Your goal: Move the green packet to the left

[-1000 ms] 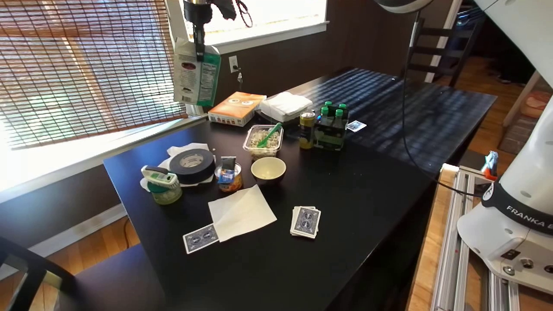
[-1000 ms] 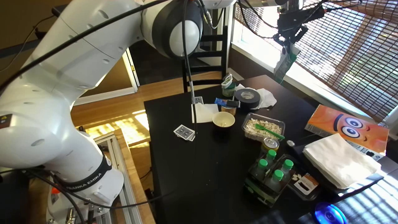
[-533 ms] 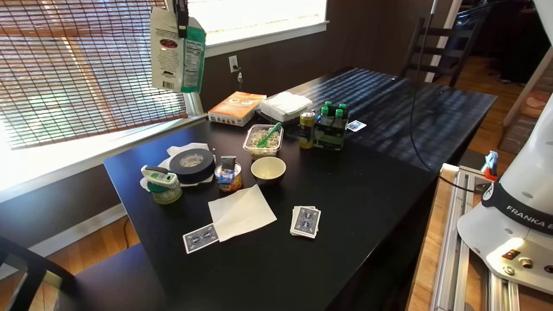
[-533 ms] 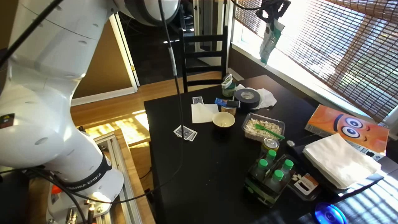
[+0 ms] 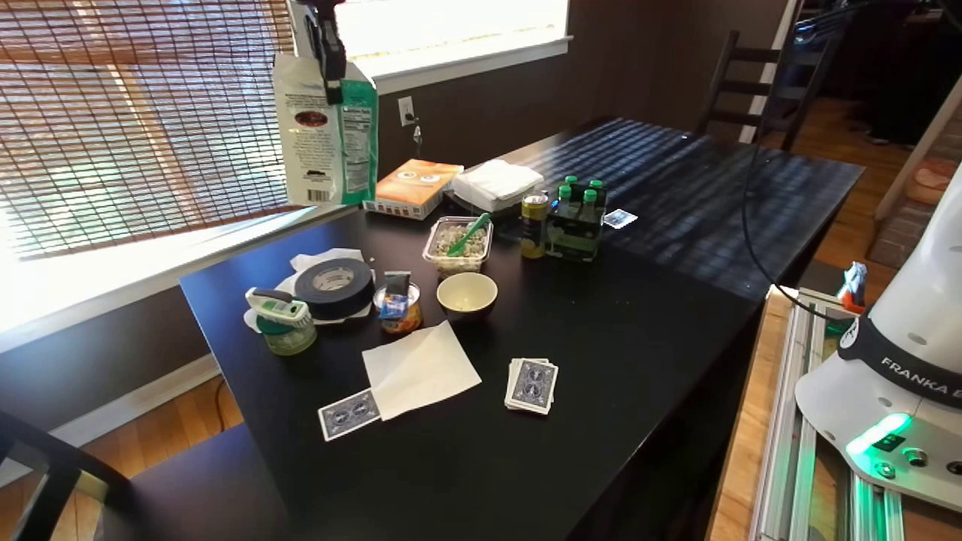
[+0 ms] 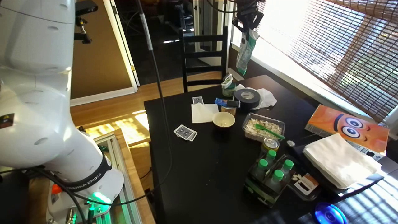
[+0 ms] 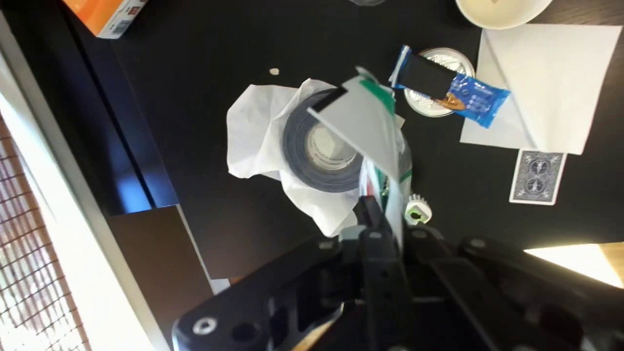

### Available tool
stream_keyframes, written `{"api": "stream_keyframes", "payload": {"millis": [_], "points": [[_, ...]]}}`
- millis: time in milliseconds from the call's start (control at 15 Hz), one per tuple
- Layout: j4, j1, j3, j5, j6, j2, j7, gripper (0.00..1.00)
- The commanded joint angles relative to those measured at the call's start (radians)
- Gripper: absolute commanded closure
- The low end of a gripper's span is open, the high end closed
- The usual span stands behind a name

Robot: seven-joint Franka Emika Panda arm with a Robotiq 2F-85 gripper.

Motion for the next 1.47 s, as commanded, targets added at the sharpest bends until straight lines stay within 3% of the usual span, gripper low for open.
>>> {"api": "stream_keyframes", "payload": {"millis": [0,400,867,1133,1400], "points": [[-0.243,0.053,-0.07,0.001,0.089,-0.149,0.062,0.99],[-0.542,0.156,-0.102,-0.085,0.166,-0.308,0.307,0.99],[-0.893,0.279,-0.027,-0.108,0.2,-0.518,0.685,0.99],[-0.929,0.325,0.026,-0.122,0.316,-0.494,0.9,0.99],[-0.898,0.333,0.036,-0.183,0.414,-0.417,0.984,0.99]]}}
